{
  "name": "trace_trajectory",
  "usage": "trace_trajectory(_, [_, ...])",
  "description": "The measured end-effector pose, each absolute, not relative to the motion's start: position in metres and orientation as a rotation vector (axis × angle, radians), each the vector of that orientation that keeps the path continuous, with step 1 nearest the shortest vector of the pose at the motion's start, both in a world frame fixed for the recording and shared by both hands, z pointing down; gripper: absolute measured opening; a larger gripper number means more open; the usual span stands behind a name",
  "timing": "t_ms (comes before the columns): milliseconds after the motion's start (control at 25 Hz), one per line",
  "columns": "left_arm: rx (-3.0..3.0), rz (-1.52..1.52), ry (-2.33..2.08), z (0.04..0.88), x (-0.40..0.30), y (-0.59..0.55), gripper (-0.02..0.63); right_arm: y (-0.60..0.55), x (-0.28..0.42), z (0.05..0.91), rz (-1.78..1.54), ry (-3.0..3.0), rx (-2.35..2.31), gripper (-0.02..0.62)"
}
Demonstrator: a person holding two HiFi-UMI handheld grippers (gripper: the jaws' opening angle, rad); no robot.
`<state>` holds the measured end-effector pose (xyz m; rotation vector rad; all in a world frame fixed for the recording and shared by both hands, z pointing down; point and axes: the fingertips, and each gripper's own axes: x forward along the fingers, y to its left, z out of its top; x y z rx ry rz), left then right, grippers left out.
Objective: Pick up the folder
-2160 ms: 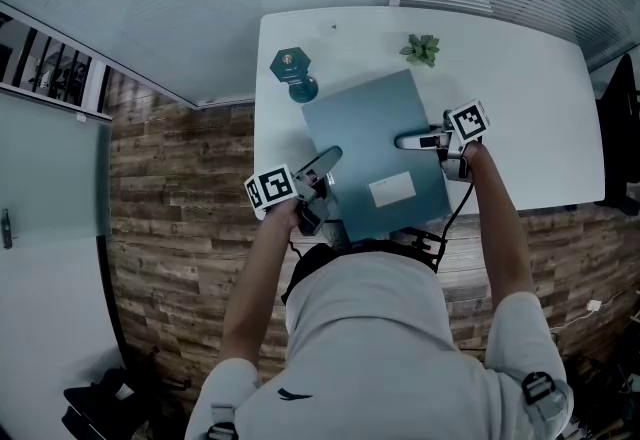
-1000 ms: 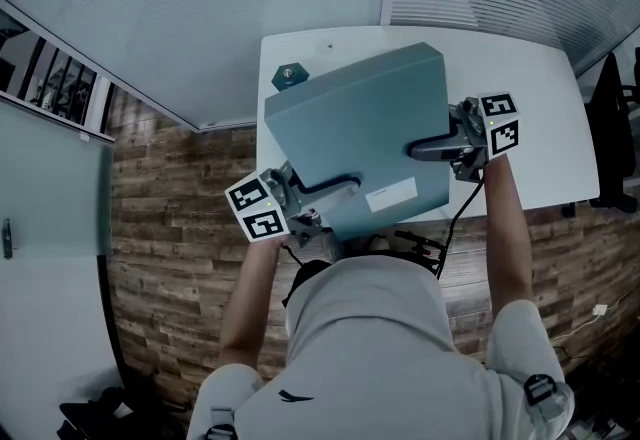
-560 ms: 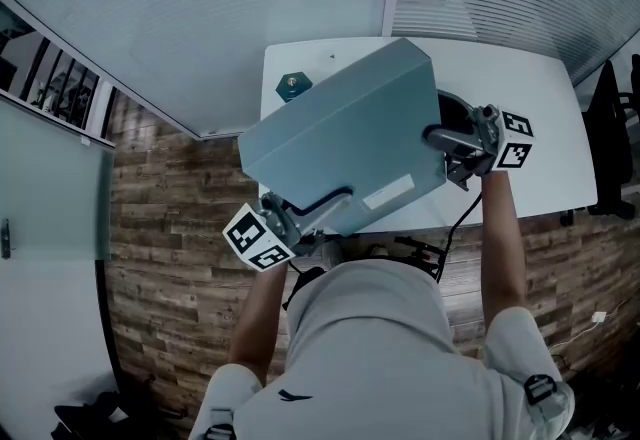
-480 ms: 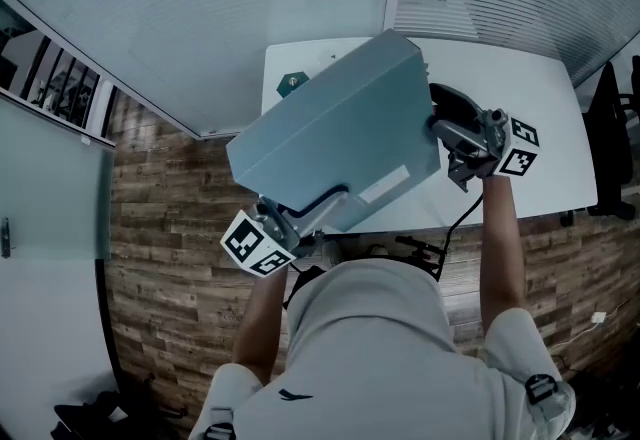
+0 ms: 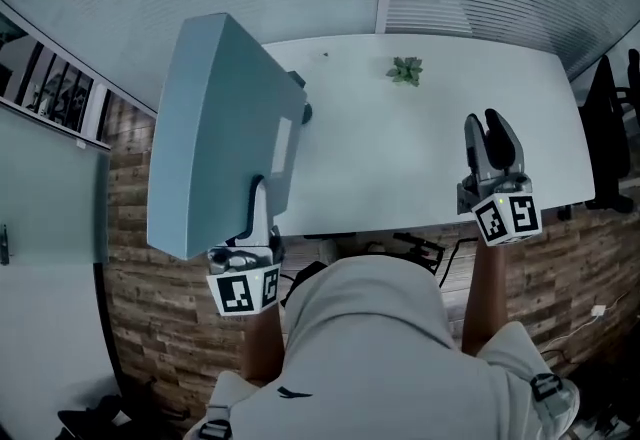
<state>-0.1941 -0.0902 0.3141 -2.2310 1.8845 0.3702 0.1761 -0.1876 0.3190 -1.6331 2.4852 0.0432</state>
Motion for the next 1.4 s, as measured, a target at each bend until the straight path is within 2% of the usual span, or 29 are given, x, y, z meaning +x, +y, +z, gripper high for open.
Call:
trace_trajectory(160, [-2.192, 0.300, 2.026, 0.341, -0.211, -0.088, 0.305, -0.171, 0.176, 0.334, 0.034, 2.454, -1.684, 0.022])
trace_trajectory(240, [-2.180, 0.279, 2.083, 0.351, -0.217, -0.087, 0.305, -0.167, 0.167, 0.344, 0.042, 2.503, -1.680, 0.000])
trace_trajectory(520, [-2.162, 0.240, 2.106, 0.356, -0.223, -0.089, 0.305, -0.172, 0.149, 0.359, 0.106, 2.598, -1.682, -0.002])
trace_trajectory(1400, [-2.171, 0.205, 2.120, 0.363, -0.224, -0.096, 0.305, -0.177, 0.155, 0.365, 0.077, 2.568, -1.754, -0.003])
